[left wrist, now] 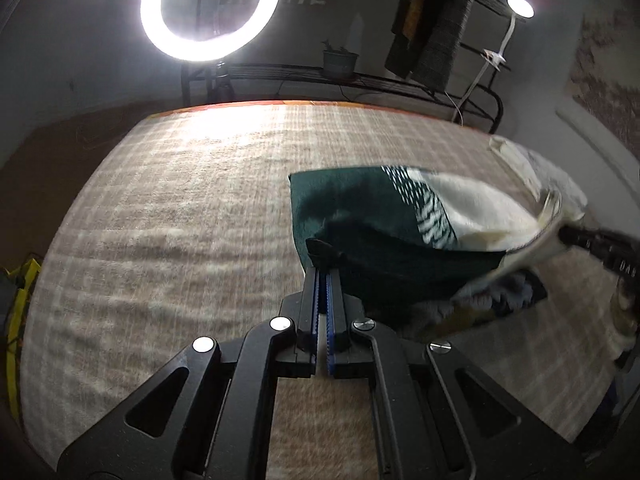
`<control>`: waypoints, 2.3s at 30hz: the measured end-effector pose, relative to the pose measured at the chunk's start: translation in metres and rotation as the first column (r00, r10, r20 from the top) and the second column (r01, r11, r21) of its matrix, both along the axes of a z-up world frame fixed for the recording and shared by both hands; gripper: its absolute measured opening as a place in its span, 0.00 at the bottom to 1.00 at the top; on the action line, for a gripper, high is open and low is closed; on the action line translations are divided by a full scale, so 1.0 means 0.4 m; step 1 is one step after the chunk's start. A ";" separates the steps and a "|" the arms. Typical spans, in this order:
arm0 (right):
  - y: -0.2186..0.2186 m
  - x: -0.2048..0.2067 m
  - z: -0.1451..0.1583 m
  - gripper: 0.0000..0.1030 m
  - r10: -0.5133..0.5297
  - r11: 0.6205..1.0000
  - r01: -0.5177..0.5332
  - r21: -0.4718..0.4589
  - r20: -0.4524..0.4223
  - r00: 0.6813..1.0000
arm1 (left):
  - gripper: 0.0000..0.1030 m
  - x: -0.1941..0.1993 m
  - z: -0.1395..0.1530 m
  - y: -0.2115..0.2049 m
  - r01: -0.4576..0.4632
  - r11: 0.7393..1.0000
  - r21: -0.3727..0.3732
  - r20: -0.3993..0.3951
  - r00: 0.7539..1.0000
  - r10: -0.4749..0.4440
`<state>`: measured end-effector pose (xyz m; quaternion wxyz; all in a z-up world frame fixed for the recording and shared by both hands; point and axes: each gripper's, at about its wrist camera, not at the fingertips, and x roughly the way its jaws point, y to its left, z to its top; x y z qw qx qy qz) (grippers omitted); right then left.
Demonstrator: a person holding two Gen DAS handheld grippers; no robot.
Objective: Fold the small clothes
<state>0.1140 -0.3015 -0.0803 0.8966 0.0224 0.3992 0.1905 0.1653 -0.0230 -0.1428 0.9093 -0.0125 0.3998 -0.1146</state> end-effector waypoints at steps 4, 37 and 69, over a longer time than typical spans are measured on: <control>-0.033 -0.058 -0.003 0.21 0.009 1.000 -0.009 0.005 0.004 1.000 | 0.00 -0.065 -0.023 0.012 0.049 0.998 0.035 -0.013 0.999 -0.048; -0.053 -0.080 -0.090 0.20 -0.044 0.986 0.089 0.143 -0.288 0.957 | 0.14 -0.039 -0.066 0.123 -0.099 0.985 -0.143 -0.223 0.973 0.066; 0.330 0.338 -0.151 0.13 0.095 0.994 -0.083 0.069 -0.207 0.974 | 0.45 0.027 -0.048 0.070 -0.110 0.983 -0.145 -0.163 0.983 0.086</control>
